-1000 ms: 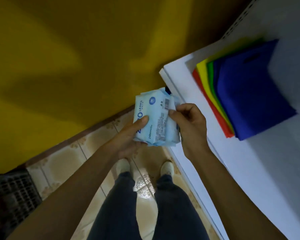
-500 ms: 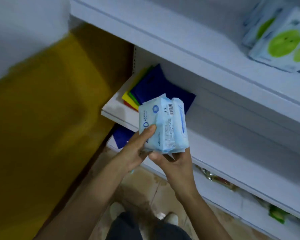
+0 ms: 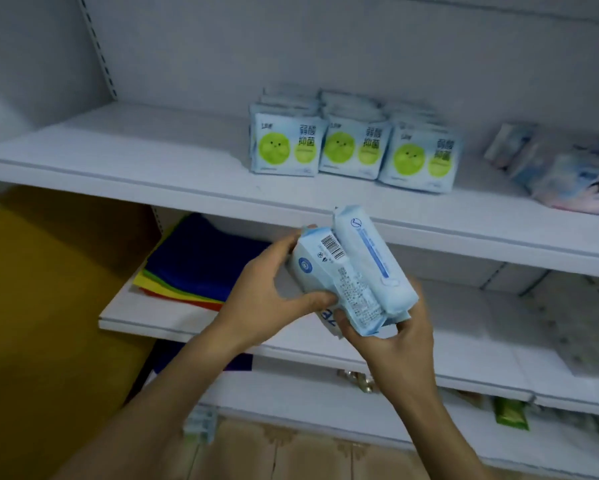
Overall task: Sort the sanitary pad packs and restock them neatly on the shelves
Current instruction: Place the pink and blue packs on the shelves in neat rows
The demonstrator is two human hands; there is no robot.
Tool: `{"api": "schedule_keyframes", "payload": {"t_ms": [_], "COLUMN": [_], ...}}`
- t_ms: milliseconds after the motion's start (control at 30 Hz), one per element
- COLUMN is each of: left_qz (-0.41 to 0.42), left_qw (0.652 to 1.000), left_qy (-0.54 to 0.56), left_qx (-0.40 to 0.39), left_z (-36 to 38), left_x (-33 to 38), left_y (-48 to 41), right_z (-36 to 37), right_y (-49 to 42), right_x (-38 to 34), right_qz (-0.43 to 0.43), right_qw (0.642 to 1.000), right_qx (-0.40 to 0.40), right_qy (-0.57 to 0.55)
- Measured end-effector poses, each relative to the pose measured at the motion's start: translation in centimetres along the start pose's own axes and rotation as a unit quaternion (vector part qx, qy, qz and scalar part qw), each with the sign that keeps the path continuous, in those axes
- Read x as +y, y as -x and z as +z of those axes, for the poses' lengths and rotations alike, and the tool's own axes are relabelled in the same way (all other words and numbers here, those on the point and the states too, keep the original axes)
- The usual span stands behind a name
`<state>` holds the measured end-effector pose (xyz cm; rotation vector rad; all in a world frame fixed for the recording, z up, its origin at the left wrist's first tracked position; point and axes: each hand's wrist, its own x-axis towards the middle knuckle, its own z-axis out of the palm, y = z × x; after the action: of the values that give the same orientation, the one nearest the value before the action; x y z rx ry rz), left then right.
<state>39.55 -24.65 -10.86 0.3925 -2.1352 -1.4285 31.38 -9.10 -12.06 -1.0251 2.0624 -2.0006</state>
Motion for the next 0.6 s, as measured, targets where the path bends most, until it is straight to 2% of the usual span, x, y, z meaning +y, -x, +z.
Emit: {"api": "schedule_keyframes", "payload": {"t_ms": [100,200,300,500,600], "left_qz": [0.005,-0.001,-0.001,0.02,0.021], "left_qw": [1.0,0.999,0.998,0.996,0.992], "left_qy": [-0.03,-0.018,-0.003,-0.022,-0.01], "left_qx": [0.003,0.036,0.067,0.081,0.125], "left_z": [1.8,3.3,3.9,3.3,1.5], "left_x": [2.2,3.4,4.1,4.5,3.9], "left_y": [-0.5,-0.4,-0.7,-3.2,-5.9], "right_z": [-3.4,-5.7,-6.5,-5.5,-4.8], "right_y": [-1.0,-2.2,-3.1,-6.5,-9.6], "right_x": [-0.2,-0.9,-1.1,-1.1,-1.3], "right_qz": [-0.029,-0.002,0.005,0.022,0.024], "right_qw": [0.999,0.993,0.988,0.989,0.988], "right_qx": [-0.043,-0.11,-0.127,-0.042,0.039], "right_qy": [0.006,-0.037,-0.092,-0.141,-0.149]}}
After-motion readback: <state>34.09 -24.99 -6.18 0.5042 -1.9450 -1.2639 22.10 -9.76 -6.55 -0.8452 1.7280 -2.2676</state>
